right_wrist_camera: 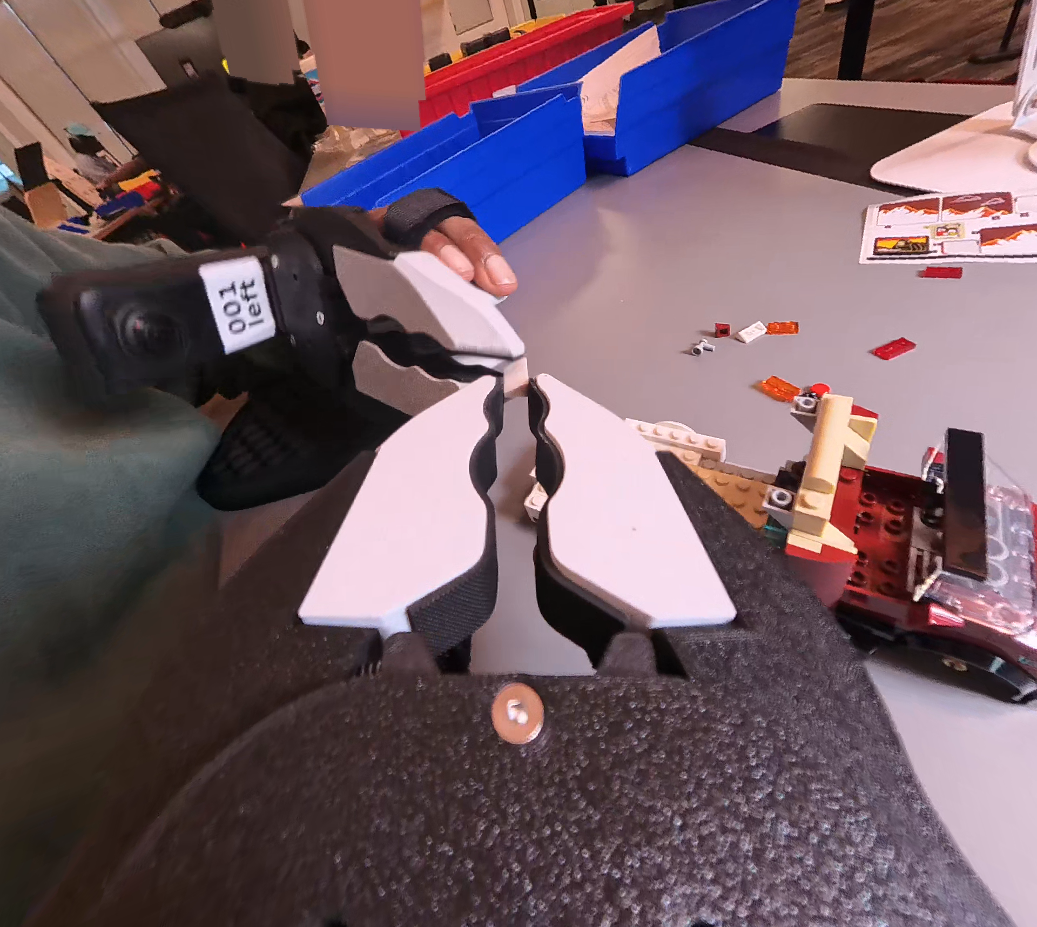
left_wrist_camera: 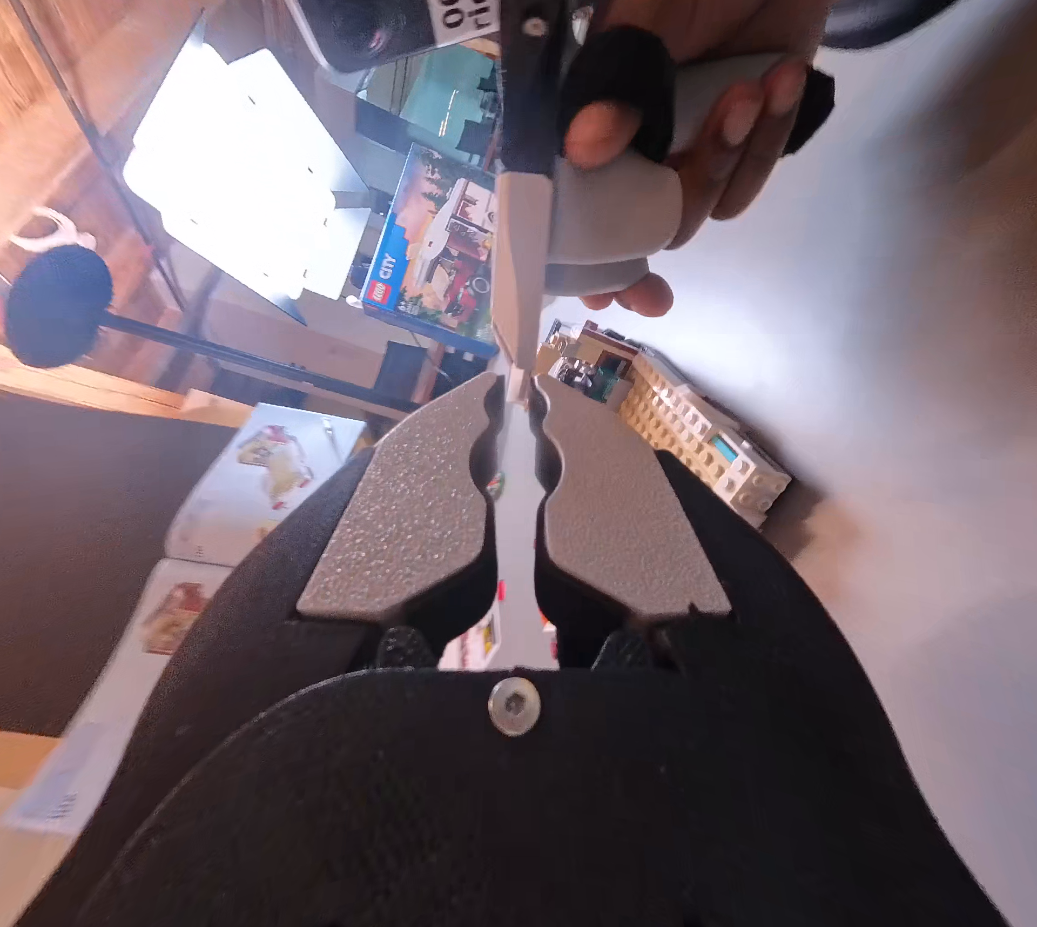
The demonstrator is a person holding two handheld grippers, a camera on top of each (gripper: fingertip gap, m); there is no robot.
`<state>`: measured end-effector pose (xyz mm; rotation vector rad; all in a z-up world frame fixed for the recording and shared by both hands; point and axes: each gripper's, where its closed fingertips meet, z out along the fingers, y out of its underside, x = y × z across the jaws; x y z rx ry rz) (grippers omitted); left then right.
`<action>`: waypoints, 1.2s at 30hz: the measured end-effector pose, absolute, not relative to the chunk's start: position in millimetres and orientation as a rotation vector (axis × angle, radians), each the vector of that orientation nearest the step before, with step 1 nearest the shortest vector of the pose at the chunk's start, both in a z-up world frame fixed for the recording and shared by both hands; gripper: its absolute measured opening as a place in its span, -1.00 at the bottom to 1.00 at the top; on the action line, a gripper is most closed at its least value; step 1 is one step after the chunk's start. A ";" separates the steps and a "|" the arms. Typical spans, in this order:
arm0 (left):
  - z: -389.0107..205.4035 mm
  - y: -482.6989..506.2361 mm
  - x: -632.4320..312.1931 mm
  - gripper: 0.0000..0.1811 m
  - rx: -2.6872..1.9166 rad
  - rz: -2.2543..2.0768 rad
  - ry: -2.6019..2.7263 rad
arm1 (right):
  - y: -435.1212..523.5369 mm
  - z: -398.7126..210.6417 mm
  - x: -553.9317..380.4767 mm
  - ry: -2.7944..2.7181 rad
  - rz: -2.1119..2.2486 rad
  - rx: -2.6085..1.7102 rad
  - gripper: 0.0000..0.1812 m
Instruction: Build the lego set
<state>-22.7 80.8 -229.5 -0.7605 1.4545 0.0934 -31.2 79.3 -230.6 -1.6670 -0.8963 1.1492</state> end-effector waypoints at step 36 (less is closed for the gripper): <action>-300.1 170.3 -87.8 -0.69 -1.703 -0.457 1.353 | 75.3 -326.6 63.1 -1.581 0.400 -2.121 -0.73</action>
